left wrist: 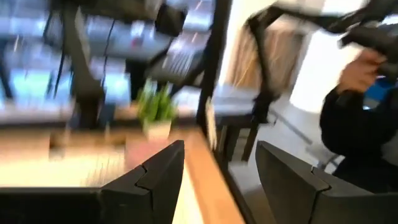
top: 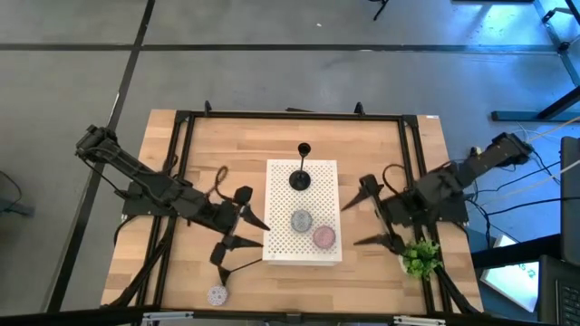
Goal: Pick & Place candle stick holders
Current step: Put the left candle holder on the shelf
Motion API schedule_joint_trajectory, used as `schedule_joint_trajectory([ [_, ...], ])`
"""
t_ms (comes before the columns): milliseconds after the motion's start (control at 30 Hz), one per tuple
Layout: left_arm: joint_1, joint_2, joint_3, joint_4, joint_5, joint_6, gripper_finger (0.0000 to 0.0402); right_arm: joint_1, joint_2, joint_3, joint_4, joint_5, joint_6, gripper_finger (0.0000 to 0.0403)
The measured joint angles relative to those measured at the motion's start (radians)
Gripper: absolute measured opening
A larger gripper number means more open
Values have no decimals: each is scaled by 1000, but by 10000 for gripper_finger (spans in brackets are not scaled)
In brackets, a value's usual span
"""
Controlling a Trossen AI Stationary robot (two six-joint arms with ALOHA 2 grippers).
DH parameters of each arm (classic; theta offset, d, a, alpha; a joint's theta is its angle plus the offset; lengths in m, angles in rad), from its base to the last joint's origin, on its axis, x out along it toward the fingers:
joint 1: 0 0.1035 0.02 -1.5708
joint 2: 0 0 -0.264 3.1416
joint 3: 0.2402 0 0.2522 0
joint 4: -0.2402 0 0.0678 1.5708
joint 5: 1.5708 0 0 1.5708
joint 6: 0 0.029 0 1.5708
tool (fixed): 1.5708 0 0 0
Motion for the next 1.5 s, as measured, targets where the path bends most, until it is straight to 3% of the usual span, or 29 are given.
schedule_joint_trajectory([
  [200,-26,52,0,-198,-129,-327,196,-60,4,-3,-151,-1,110,392],
  [367,-53,104,0,-299,-117,-589,196,-57,-10,-4,-150,-27,128,392],
  [533,-122,174,0,-405,-93,-846,196,-56,-12,-4,-150,-208,75,392],
  [667,-156,236,0,-472,-46,-974,196,-57,-15,-18,-112,-171,110,392],
  [800,-176,295,0,-504,-2,-1006,196,-64,-77,-114,85,-121,159,392],
  [933,-191,333,0,-534,32,-1000,196,-92,-161,-223,242,-227,167,392],
  [1100,-195,357,0,-581,62,-980,196,-108,-228,-264,244,-254,170,392],
  [1500,-187,444,0,-585,89,-921,196,-107,-231,-266,221,-266,166,392],
])
